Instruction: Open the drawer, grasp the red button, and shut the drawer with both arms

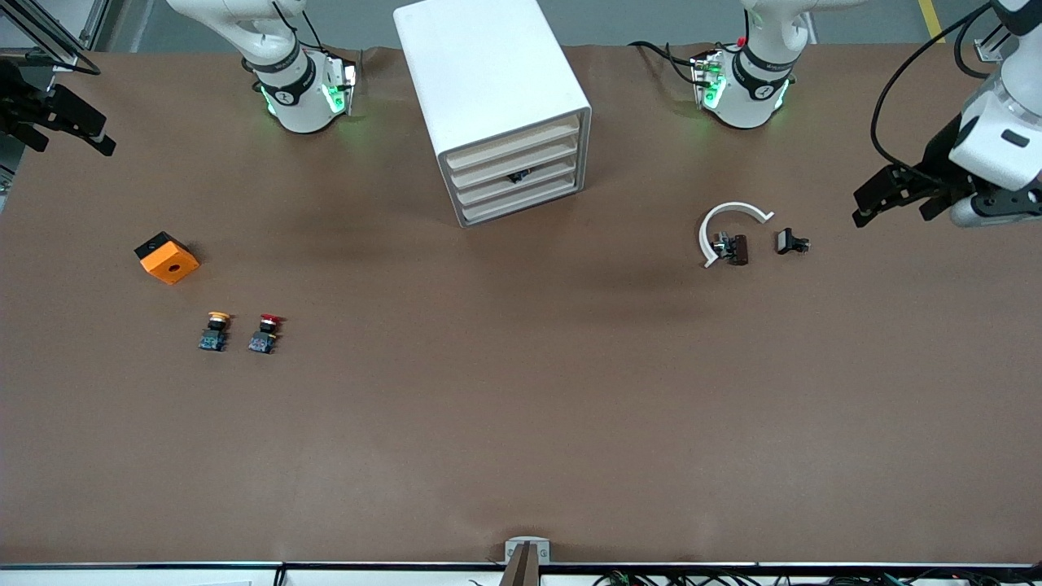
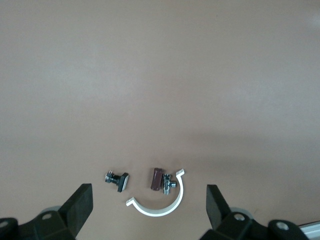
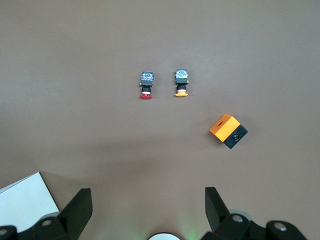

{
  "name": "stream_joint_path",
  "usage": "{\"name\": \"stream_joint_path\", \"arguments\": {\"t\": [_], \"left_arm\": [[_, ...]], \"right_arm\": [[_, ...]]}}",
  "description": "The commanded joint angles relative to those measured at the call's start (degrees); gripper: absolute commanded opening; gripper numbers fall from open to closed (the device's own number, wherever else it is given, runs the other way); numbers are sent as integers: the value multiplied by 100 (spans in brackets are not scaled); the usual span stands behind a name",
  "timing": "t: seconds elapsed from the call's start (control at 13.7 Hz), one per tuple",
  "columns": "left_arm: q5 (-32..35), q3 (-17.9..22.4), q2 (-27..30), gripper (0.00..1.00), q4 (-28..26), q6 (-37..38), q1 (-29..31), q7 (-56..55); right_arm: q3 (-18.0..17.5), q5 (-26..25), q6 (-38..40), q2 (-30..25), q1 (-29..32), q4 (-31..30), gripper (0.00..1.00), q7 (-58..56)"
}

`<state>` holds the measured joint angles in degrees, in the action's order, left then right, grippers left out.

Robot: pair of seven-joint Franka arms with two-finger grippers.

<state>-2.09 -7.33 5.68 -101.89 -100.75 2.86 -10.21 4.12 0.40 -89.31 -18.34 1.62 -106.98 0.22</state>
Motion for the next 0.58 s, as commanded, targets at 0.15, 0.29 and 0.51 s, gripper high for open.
{"name": "stream_joint_path", "arguments": {"t": [0.15, 0.29, 0.51], "left_arm": [[-72, -58, -366, 100, 495, 91, 13, 2], [-28, -58, -427, 100, 547, 91, -5, 2], [-19, -58, -559, 100, 697, 108, 13, 11]], "right_arm": [[-16, -76, 63, -21, 5, -7, 100, -22], [-16, -76, 133, -47, 14, -16, 100, -22], [-16, -76, 204, -99, 14, -85, 100, -22]]}}
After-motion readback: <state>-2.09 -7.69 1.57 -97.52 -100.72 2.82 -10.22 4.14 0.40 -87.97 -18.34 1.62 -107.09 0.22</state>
